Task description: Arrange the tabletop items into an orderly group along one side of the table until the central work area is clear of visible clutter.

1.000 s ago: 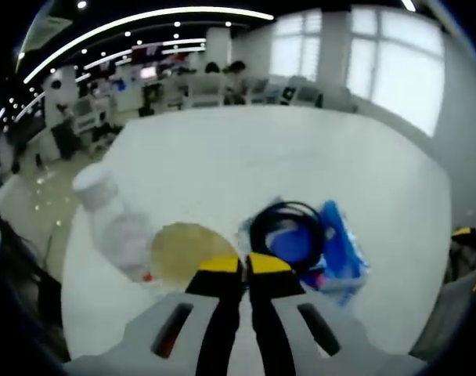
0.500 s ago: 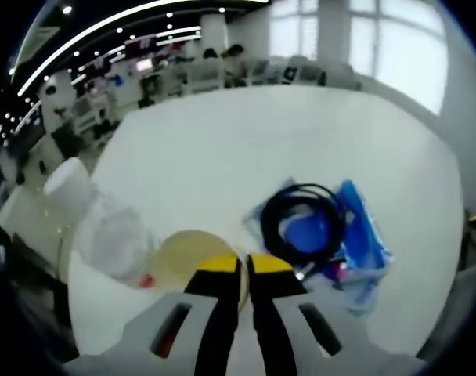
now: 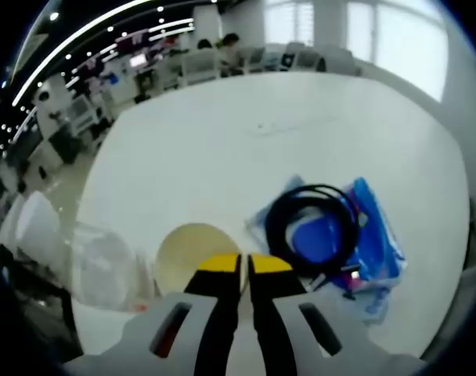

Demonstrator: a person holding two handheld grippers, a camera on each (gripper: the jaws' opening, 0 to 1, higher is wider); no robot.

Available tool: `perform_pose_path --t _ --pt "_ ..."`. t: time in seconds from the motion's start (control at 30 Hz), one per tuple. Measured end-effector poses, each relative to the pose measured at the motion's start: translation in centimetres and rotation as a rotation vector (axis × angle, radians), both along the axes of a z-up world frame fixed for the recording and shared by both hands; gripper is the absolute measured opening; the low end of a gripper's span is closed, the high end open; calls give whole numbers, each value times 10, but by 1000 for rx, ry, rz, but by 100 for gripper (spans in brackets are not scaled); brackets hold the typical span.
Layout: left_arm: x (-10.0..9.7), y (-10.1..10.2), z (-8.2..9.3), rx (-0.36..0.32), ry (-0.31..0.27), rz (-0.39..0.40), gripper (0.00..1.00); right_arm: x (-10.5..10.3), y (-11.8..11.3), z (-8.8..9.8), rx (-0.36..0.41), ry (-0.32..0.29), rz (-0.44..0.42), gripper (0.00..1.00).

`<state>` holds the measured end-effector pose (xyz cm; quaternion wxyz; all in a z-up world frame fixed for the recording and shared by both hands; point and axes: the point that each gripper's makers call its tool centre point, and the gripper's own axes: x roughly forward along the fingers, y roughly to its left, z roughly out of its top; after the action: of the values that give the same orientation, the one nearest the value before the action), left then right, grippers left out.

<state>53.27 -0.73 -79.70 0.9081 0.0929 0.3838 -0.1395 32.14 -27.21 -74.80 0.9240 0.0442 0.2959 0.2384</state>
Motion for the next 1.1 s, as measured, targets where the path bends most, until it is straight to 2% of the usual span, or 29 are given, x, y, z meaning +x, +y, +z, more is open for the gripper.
perform_pose_path --t 0.4,0.57,0.73,0.87,1.1 --pt "-5 -5 3 -16 7 -16 8 1 0 0 1 -1 -1 88" --pt "-6 -7 13 -24 -16 -22 10 1 0 1 4 -3 0 88" --pt "-8 -3 22 -64 -37 1 14 1 1 3 7 -7 5 88" --pt "-16 0 34 -107 -65 15 16 1 1 4 12 -11 5 89" --pt "-50 7 44 -145 -69 18 18 2 2 7 18 -16 5 89"
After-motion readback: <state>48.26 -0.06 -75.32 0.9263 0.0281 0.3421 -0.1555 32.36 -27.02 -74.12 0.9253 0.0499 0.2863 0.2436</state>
